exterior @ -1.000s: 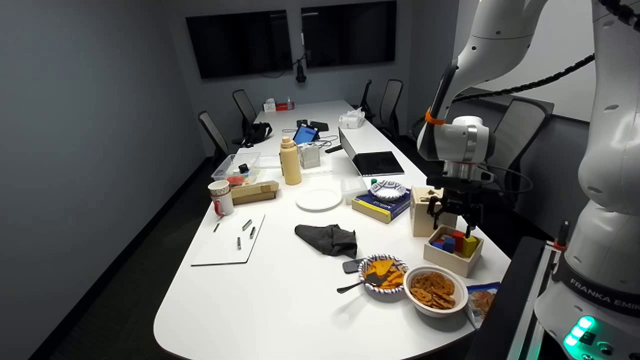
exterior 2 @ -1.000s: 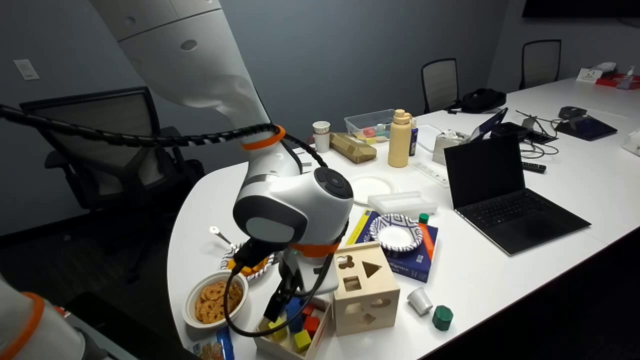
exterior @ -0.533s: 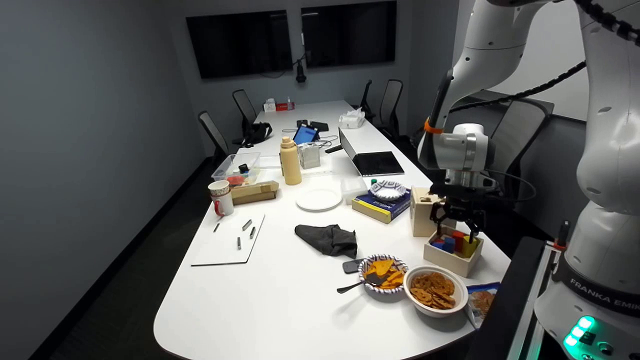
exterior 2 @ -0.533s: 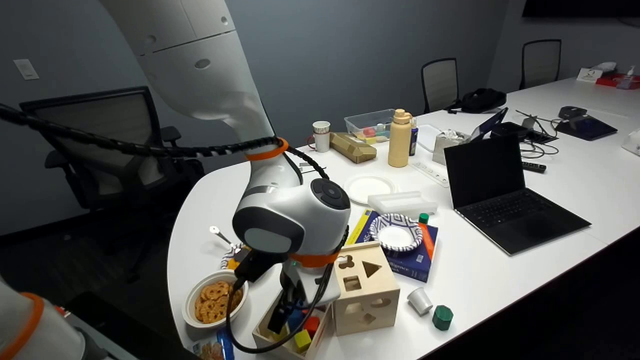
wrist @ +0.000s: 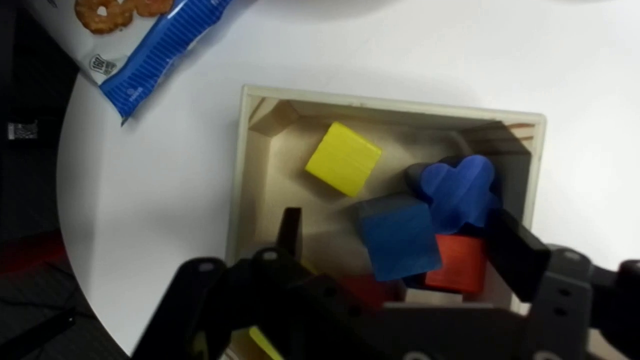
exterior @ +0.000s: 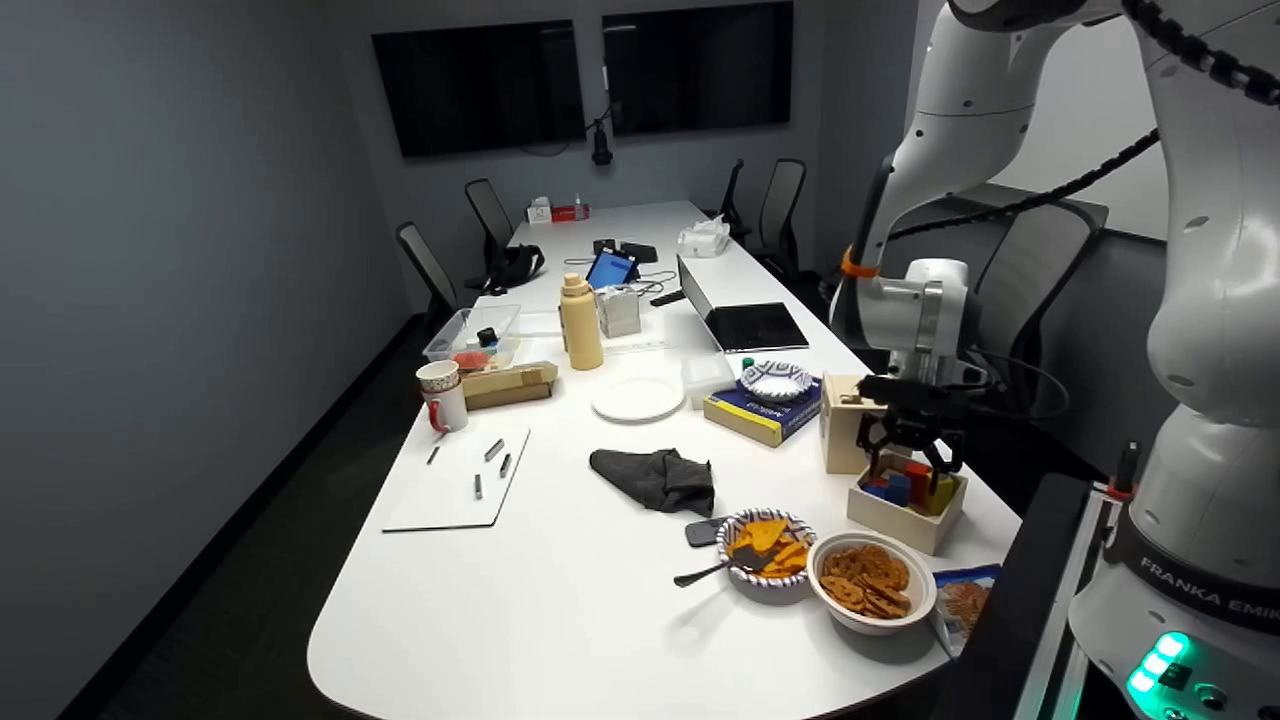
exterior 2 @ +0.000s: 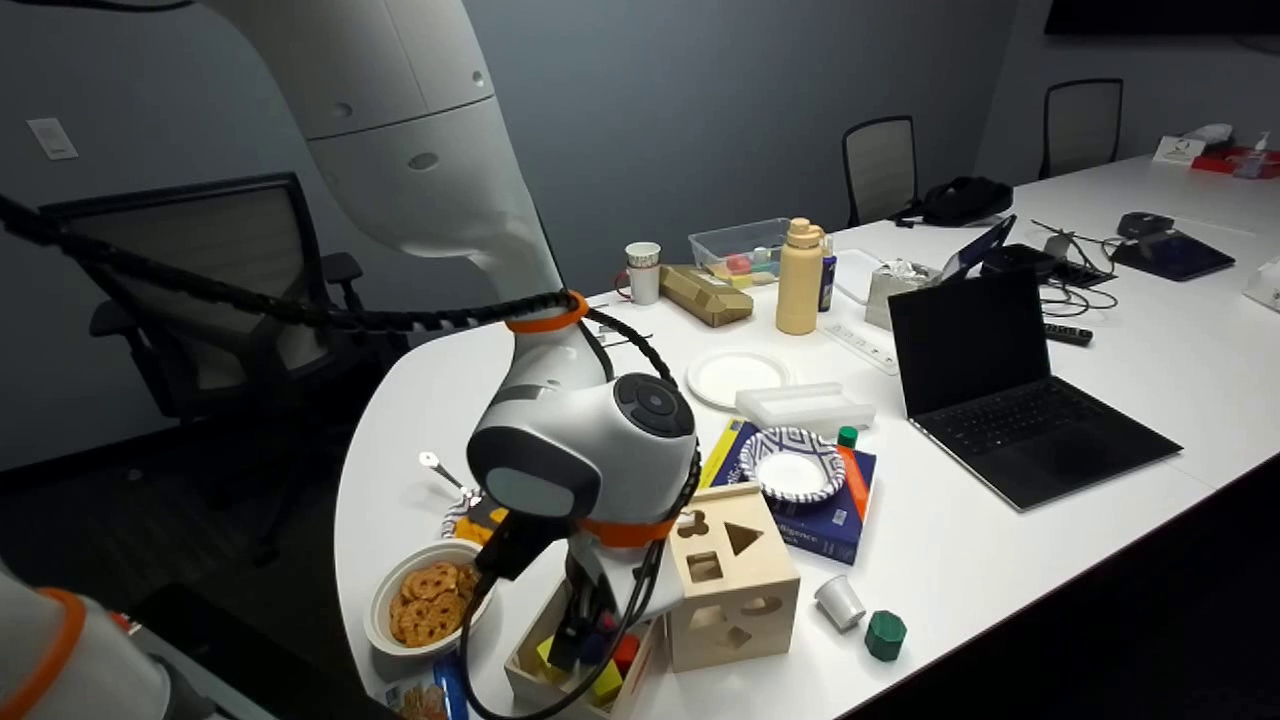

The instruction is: Put the black toy inside the wooden box

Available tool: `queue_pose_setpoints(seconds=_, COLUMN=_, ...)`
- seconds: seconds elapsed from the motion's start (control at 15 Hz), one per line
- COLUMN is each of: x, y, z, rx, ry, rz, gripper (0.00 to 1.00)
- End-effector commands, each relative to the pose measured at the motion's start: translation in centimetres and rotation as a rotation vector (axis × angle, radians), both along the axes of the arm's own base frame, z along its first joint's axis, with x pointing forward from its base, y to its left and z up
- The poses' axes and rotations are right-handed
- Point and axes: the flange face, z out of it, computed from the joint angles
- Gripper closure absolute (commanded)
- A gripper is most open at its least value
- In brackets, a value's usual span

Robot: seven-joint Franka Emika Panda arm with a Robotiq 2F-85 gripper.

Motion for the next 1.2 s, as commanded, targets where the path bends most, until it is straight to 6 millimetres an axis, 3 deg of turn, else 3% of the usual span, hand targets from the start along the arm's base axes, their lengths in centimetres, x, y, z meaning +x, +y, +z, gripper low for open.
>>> queue_pose_setpoints(seconds=0.0, x=-0.3, y=-0.6, z=-0.4, rx=-0.015, ry=-0.025, rz=-0.006, gripper=0.39)
queue_pose_setpoints(seconds=0.27, x=-0.6, y=-1.0, z=-0.3, rx=-0.017, ry=-0.036, rz=-0.012, gripper=0.72)
queue_pose_setpoints(seconds=0.47, x=-0.4, y=-1.1, z=0.4, rx=-0.001, ry=-0.055, rz=0.001, gripper=0.90)
queue_pose_setpoints(seconds=0.67, x=-0.6, y=-0.9, z=2.2, rx=0.003, ry=-0.067, rz=0.043, gripper=0.90)
queue_pose_setpoints(seconds=1.13, x=-1.2, y=-1.4, z=10.1, rx=-0.082, ry=-0.076, rz=0.182, gripper=0.90)
